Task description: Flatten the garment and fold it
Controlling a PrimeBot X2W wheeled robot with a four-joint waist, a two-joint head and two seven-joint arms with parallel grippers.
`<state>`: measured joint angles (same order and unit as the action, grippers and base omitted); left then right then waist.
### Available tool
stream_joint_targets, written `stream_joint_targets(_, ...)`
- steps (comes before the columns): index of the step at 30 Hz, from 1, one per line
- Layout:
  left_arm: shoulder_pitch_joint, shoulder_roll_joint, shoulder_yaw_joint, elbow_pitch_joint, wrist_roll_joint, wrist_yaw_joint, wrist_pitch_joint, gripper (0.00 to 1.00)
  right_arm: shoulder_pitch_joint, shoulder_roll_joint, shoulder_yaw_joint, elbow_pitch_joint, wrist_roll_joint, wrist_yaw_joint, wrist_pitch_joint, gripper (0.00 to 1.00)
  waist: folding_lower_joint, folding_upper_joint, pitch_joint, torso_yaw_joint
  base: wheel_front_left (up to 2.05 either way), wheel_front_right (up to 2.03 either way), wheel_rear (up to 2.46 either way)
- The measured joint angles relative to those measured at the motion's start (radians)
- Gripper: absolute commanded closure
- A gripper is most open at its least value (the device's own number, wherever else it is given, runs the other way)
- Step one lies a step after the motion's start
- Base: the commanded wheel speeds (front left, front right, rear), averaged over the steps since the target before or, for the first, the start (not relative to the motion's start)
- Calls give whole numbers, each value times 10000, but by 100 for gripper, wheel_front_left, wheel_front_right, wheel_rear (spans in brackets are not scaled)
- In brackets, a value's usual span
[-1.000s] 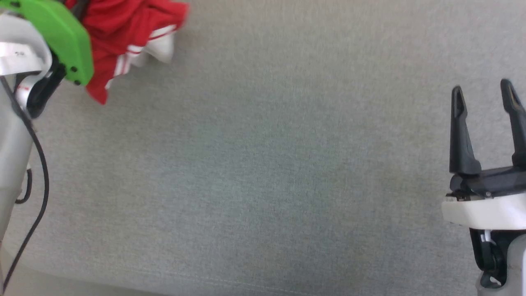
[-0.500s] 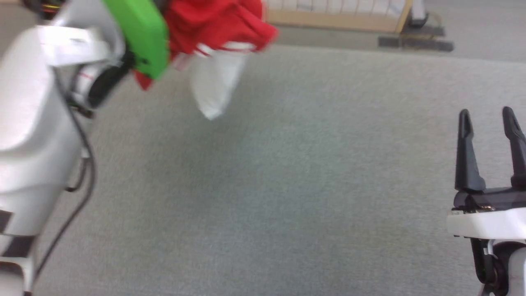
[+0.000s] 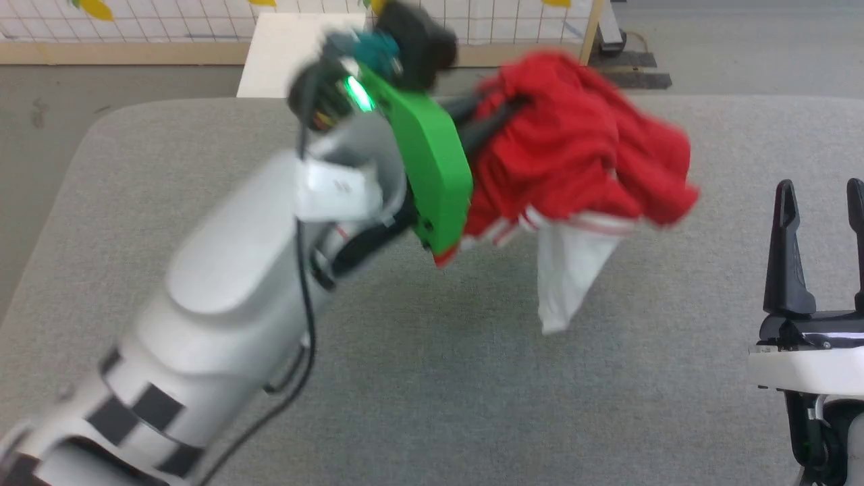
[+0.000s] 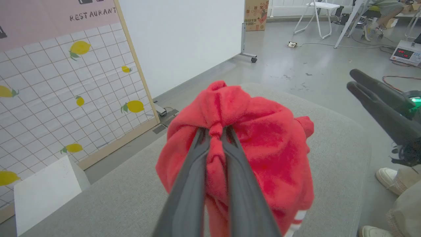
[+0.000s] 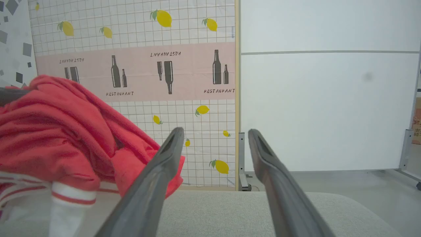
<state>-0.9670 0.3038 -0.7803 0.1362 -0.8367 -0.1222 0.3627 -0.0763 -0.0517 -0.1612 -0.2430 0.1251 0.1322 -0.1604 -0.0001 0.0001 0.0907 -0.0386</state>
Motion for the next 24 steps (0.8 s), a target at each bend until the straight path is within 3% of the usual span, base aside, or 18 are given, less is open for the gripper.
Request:
stream_joint_targets(2, 1293, -1014, -464, 1350, 25, 96, -1377, 100, -7, 4, 15, 56, 52, 0, -77, 0, 0, 0, 241, -182, 0, 0, 0)
stream_joint_targets(4, 1671, -1425, -510, 2056, 128, 282, -2077, 100, -10, 2, 25, 77, 90, 0, -121, 0, 0, -1, 341, -255, 0, 0, 0)
stream_joint_targets(8, 2167, -1904, -736, 3634, 470, 600, -2913, 100, -68, 4, 90, 188, 178, 0, -174, 0, 0, 0, 557, -409, 0, 0, 0)
stream_joint_targets(13, 2435, -2127, -1011, 5173, 594, 748, -3225, 100, -166, 4, 56, 334, 249, 0, -263, 0, 0, -1, 817, -607, 0, 0, 0)
stream_joint_targets(14, 2434, -2176, -1024, 5367, 602, 750, -3321, 86, -168, 4, 35, 351, 249, 0, -288, 0, 0, 0, 868, -633, 0, 0, 0)
stream_joint_targets(15, 2425, -2224, -1035, 5532, 602, 750, -3388, 65, -170, 4, 6, 372, 249, 0, -336, 0, 0, 0, 913, -650, 0, 0, 0)
stream_joint_targets(16, 2405, -2255, -1083, 5649, 614, 748, -3388, 11, -173, 4, -17, 384, 249, 0, -345, 0, 0, 0, 940, -653, 0, 0, 0)
stream_joint_targets(17, 2382, -2295, -1114, 5749, 616, 732, -3392, 0, -174, 4, -58, 399, 249, 0, -347, 0, 0, 0, 960, -638, 0, 0, 0)
stream_joint_targets(24, 1964, -2412, -1197, 5753, 612, 531, -3827, 0, -194, 2, -180, 451, 244, 0, -345, 0, 0, 0, 807, -312, 0, 0, 0)
